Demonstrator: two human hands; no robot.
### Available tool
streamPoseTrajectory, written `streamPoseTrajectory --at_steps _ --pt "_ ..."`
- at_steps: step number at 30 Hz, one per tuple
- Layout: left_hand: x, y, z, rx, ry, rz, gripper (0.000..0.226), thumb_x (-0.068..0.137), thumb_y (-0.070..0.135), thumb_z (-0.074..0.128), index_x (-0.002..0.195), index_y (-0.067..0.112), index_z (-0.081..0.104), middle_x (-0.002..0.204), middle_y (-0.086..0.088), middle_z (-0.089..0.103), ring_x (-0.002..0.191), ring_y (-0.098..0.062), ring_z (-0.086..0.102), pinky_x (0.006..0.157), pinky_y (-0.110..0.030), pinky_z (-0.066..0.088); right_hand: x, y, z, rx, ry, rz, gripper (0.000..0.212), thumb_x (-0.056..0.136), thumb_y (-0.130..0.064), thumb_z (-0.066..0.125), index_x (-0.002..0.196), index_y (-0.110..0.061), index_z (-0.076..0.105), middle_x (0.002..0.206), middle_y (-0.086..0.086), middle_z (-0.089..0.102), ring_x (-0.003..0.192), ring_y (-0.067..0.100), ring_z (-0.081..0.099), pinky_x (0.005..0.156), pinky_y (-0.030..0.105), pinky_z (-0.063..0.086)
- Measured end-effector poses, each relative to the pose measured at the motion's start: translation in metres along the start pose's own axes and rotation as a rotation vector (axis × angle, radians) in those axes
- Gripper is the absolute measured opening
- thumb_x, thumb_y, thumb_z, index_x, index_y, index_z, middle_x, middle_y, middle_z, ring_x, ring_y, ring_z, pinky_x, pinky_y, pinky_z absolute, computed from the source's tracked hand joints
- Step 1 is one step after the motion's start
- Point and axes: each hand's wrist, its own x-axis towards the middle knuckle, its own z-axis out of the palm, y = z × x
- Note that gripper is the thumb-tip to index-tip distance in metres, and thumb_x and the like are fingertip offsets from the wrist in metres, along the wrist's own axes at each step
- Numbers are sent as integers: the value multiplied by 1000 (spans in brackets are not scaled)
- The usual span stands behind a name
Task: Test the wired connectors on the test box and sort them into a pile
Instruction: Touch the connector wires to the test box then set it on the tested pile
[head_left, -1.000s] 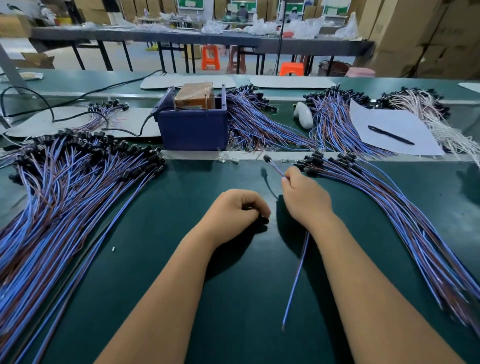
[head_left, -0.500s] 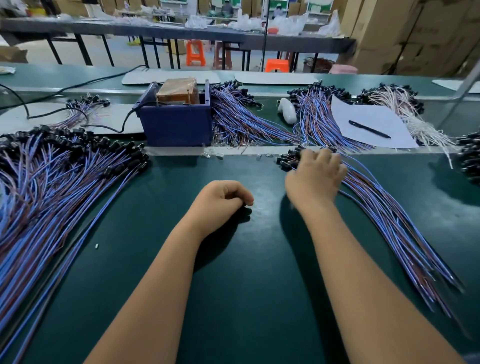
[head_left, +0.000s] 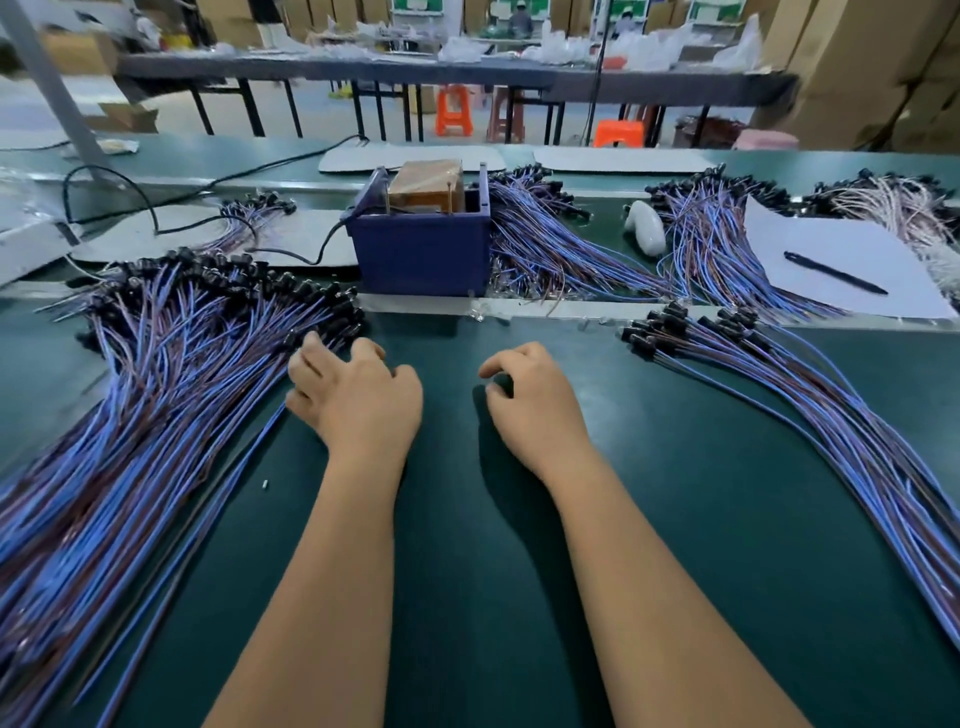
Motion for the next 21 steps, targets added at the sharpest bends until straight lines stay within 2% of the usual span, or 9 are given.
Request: streamPoseTrajectory --at_steps 3,8,11,15,18,21 --pt "7 -8 -6 74 -92 -40 23 94 30 46 115 22 53 146 -16 33 134 -37 24 109 -49 19 -1 -1 0 16 -12 4 22 92 -9 53 107 -15 69 112 2 52 104 19 52 88 24 39" --pt "9 -9 -3 73 10 19 33 96 18 47 128 18 49 137 -15 44 125 -37 36 102 -46 29 0 -1 4 -79 -44 -10 21 91 -16 56 106 -19 69 107 0 50 108 20 45 95 30 38" --pt "15 -10 -1 109 8 19 36 99 20 45 134 20 52 137 -13 50 126 -36 40 102 -45 31 0 -3 5 -90 -46 -6 19 91 -19 56 105 -21 69 103 -3 48 108 20 44 95 30 38" --pt "16 -10 3 118 43 40 29 100 19 45 124 21 60 128 -11 56 121 -36 41 96 -43 33 0 -4 5 -85 -54 6 18 92 -22 55 104 -22 68 106 -2 50 108 20 43 96 33 39" --pt "14 -13 4 63 192 76 25 100 21 48 115 23 68 117 -7 59 112 -34 38 84 -40 26 -1 -4 5 -73 -60 15 18 93 -23 54 103 -22 68 105 -2 50 108 19 44 96 33 39" --pt "13 -13 3 -102 320 120 26 98 19 49 108 27 71 89 4 64 101 -24 36 78 -35 17 0 -5 5 -11 -47 35 17 93 -20 52 101 -21 68 104 -2 52 107 18 45 94 31 39"
